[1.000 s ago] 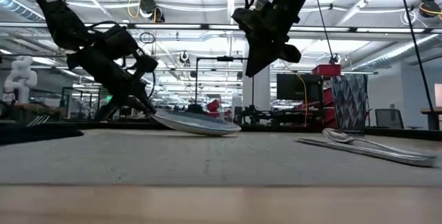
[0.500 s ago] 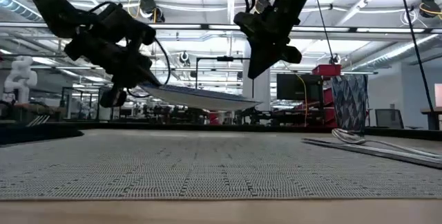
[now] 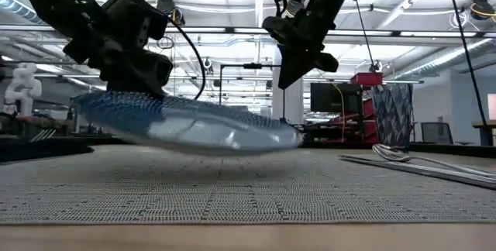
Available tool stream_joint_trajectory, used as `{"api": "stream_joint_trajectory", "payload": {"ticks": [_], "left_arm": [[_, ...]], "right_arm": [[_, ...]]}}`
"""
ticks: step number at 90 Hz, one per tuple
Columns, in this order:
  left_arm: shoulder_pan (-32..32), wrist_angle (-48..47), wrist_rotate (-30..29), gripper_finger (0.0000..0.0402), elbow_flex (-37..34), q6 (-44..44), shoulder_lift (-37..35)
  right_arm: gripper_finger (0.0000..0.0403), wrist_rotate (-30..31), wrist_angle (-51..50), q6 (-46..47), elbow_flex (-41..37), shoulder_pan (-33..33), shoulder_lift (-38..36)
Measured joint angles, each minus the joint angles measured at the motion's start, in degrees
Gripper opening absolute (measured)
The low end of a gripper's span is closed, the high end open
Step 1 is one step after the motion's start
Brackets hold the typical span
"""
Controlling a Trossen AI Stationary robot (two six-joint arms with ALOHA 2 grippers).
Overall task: Set table place
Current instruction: Put the blue plate on the center of the gray placemat
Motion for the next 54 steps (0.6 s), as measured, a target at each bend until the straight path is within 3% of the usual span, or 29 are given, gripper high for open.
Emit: {"api": "stream_joint_trajectory", "payload": {"ticks": [33, 54], "left_arm": [[-1.73, 8.27, -2.98, 0.0, 0.06, 0.11, 8.86], [-1.73, 8.15, -5.02, 0.0, 0.36, 0.02, 10.13]], "right_arm": [[0.0006, -0.01, -0.07, 0.09, 0.0, 0.09, 0.0], [0.0006, 0.0, -0.18, 0.63, 0.0, 0.13, 0.0]]}}
